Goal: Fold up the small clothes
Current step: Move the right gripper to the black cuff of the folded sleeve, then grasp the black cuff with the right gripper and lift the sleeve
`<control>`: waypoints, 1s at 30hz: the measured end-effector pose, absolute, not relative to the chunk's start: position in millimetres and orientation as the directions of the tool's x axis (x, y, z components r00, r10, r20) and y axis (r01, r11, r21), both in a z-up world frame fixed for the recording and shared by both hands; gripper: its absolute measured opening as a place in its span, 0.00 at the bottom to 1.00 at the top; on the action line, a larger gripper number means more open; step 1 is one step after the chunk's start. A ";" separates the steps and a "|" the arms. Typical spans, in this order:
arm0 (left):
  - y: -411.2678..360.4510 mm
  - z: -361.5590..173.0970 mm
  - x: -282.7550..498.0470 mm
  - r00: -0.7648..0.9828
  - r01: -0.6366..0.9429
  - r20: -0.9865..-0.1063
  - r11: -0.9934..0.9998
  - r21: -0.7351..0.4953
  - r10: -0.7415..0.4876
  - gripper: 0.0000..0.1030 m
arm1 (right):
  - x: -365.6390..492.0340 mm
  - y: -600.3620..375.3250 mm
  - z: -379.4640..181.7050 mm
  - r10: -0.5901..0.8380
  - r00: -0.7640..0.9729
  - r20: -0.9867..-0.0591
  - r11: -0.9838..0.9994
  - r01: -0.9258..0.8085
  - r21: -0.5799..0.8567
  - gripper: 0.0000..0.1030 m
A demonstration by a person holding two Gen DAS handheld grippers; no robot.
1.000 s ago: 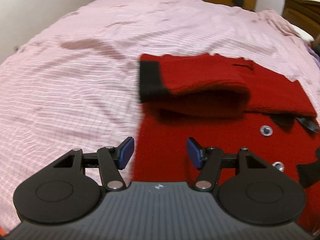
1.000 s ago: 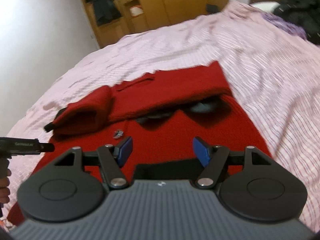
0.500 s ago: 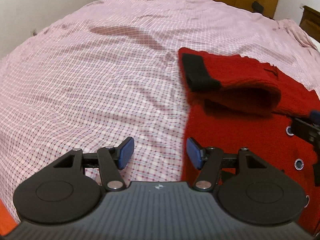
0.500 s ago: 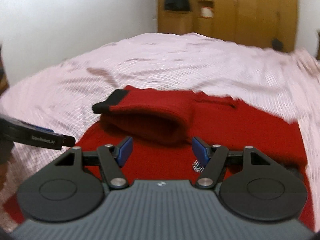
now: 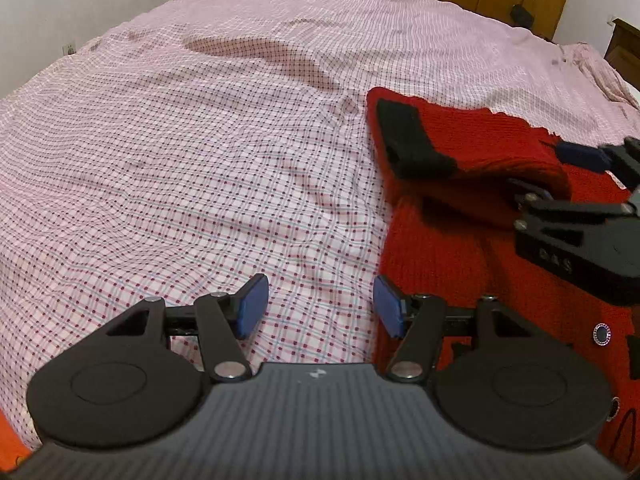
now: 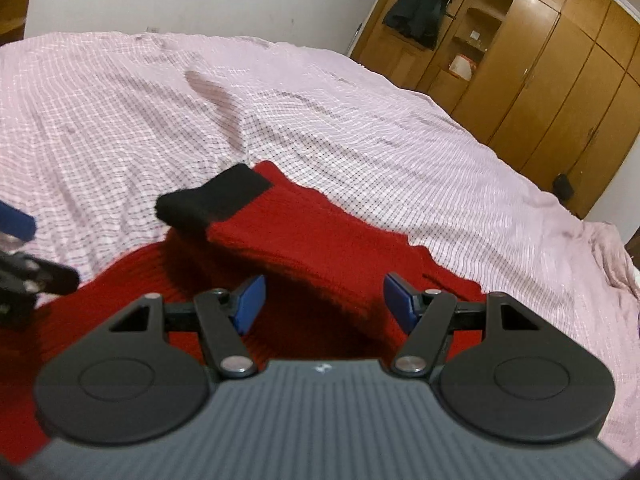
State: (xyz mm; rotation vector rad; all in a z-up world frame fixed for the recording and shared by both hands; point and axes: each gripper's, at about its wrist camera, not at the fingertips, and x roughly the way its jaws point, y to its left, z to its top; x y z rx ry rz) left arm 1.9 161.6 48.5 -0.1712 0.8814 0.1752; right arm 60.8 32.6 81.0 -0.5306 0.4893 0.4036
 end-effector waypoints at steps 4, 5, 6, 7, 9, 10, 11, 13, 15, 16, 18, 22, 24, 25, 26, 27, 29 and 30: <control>161.5 45.5 3.1 0.621 -0.221 -0.779 0.972 -0.072 0.083 0.64 | 69.5 37.4 77.4 0.200 0.831 -0.518 0.795 -0.447 -0.410 0.65; 161.4 45.1 3.2 0.621 -0.221 -0.779 0.973 -0.072 0.083 0.64 | 71.1 38.5 76.3 0.195 0.835 -0.515 0.794 -0.443 -0.417 0.65; 161.5 44.9 3.3 0.621 -0.221 -0.779 0.973 -0.072 0.083 0.64 | 72.9 40.3 75.2 0.194 0.836 -0.514 0.793 -0.442 -0.419 0.64; 161.9 44.5 3.4 0.621 -0.221 -0.780 0.972 -0.074 0.082 0.64 | 73.6 41.2 74.8 0.197 0.836 -0.512 0.794 -0.442 -0.417 0.64; 162.5 44.1 3.3 0.622 -0.223 -0.779 0.972 -0.079 0.080 0.64 | 74.5 43.5 74.5 0.209 0.836 -0.507 0.795 -0.447 -0.410 0.64; 162.7 43.7 3.5 0.622 -0.224 -0.779 0.971 -0.081 0.079 0.64 | 74.3 44.9 74.2 0.221 0.835 -0.503 0.792 -0.455 -0.407 0.64; 163.1 43.3 3.7 0.621 -0.226 -0.780 0.971 -0.083 0.078 0.64 | 72.9 47.1 74.2 0.238 0.833 -0.500 0.785 -0.468 -0.406 0.64; 163.3 42.5 4.0 0.620 -0.227 -0.781 0.970 -0.084 0.077 0.64 | 71.4 53.0 72.7 0.256 0.830 -0.495 0.766 -0.487 -0.419 0.64; 163.6 42.3 3.7 0.621 -0.227 -0.780 0.970 -0.085 0.077 0.64 | 70.0 60.3 70.2 0.265 0.832 -0.488 0.745 -0.498 -0.444 0.64; 163.8 42.5 3.5 0.621 -0.227 -0.780 0.970 -0.085 0.076 0.64 | 69.4 63.1 69.4 0.268 0.832 -0.486 0.739 -0.501 -0.450 0.64; 163.7 42.3 3.6 0.621 -0.227 -0.780 0.970 -0.086 0.076 0.64 | 69.3 68.1 69.0 0.279 0.828 -0.486 0.735 -0.510 -0.446 0.64; 165.6 41.9 3.1 0.621 -0.228 -0.781 0.969 -0.097 0.068 0.64 | 65.6 73.5 70.7 0.312 0.812 -0.492 0.738 -0.534 -0.413 0.37; 166.7 41.5 3.0 0.622 -0.229 -0.781 0.968 -0.102 0.065 0.64 | 64.7 73.8 71.9 0.321 0.803 -0.503 0.744 -0.542 -0.390 0.18; 167.1 41.7 2.6 0.622 -0.229 -0.781 0.968 -0.104 0.063 0.64 | 64.5 71.6 74.0 0.327 0.800 -0.502 0.757 -0.541 -0.368 0.16; 167.3 41.9 2.4 0.622 -0.230 -0.780 0.967 -0.106 0.062 0.64 | 64.5 68.7 76.3 0.332 0.801 -0.498 0.770 -0.535 -0.348 0.14; 167.5 42.3 2.1 0.623 -0.230 -0.780 0.967 -0.107 0.062 0.64 | 64.7 64.6 79.7 0.335 0.804 -0.492 0.785 -0.526 -0.326 0.13; 167.1 42.9 1.8 0.623 -0.231 -0.779 0.967 -0.106 0.064 0.64 | 64.9 55.1 88.8 0.334 0.814 -0.475 0.818 -0.501 -0.282 0.12; 166.6 43.2 1.7 0.624 -0.231 -0.779 0.967 -0.105 0.065 0.64 | 65.4 49.0 94.8 0.333 0.821 -0.464 0.835 -0.486 -0.259 0.12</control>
